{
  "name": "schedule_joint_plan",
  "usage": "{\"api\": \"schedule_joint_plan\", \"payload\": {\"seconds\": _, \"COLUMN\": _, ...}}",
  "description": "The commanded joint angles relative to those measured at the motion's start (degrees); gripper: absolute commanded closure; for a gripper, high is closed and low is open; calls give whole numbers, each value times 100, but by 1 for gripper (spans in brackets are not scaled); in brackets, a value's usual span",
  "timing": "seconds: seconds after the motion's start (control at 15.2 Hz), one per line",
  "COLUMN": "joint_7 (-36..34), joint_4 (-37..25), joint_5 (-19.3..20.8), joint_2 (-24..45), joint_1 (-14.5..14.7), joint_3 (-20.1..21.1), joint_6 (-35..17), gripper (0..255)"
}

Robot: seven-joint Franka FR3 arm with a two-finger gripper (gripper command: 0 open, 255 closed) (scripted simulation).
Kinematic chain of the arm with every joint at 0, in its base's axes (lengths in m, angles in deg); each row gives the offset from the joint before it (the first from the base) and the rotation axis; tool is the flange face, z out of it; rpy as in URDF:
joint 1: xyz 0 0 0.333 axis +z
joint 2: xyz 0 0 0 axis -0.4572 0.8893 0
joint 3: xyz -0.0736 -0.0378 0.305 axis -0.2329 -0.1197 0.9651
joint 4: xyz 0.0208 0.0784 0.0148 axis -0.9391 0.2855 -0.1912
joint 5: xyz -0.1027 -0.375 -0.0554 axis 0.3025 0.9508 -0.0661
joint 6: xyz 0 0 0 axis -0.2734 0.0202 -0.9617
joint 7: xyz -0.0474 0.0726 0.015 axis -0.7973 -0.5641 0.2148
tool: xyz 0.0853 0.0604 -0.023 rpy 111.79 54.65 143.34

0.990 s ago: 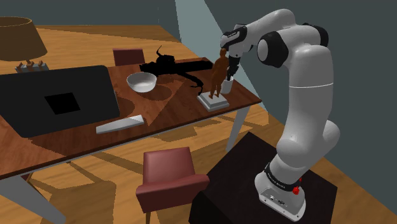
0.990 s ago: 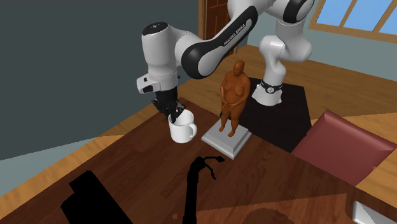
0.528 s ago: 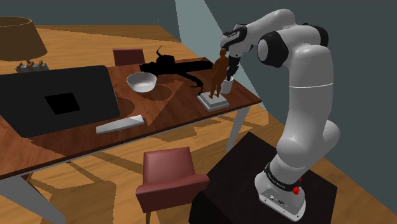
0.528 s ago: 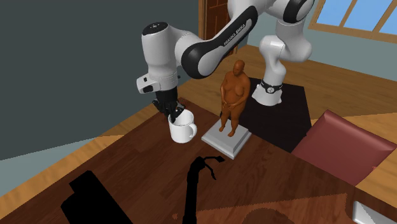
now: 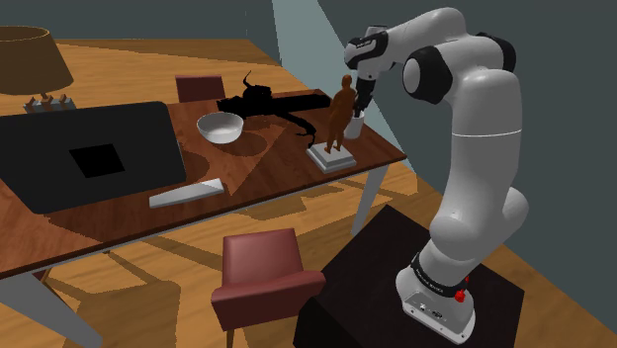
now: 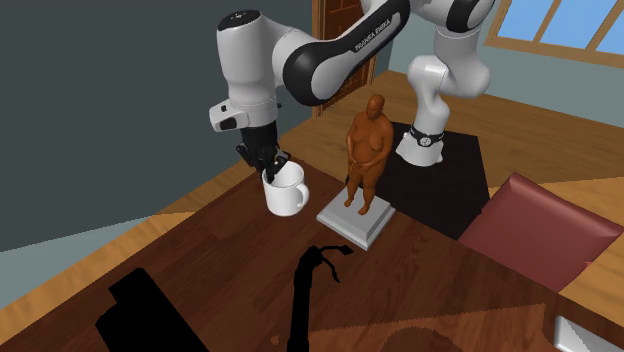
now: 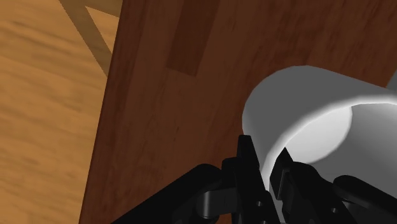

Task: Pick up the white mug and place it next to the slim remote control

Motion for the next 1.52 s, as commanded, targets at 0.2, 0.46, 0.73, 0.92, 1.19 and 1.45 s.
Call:
{"api": "schedule_joint_plan", "payload": {"seconds": 0.2, "joint_7": -31, "joint_4": -217, "joint_5": 57, "joint_2": -121, "joint_1": 2, "joint_3": -32, "joint_6": 329, "gripper": 255}}
{"api": "schedule_joint_plan", "payload": {"seconds": 0.46, "joint_7": -52, "joint_4": -448, "joint_5": 87, "joint_2": -175, "joint_1": -9, "joint_3": -49, "joint_6": 608, "gripper": 255}}
{"api": "schedule_joint_plan", "payload": {"seconds": 0.73, "joint_7": -70, "joint_4": -711, "joint_5": 108, "joint_2": -208, "joint_1": -28, "joint_3": -62, "joint_6": 899, "gripper": 255}}
{"api": "schedule_joint_plan", "payload": {"seconds": 0.92, "joint_7": -81, "joint_4": -931, "joint_5": 116, "joint_2": -217, "joint_1": -49, "joint_3": -70, "joint_6": 1125, "gripper": 255}}
{"api": "schedule_joint_plan", "payload": {"seconds": 1.19, "joint_7": -93, "joint_4": -1259, "joint_5": 118, "joint_2": -206, "joint_1": -86, "joint_3": -78, "joint_6": 1439, "gripper": 255}}
{"api": "schedule_joint_plan", "payload": {"seconds": 1.45, "joint_7": -101, "joint_4": -1633, "joint_5": 108, "joint_2": -166, "joint_1": -136, "joint_3": -82, "joint_6": 1770, "gripper": 255}}
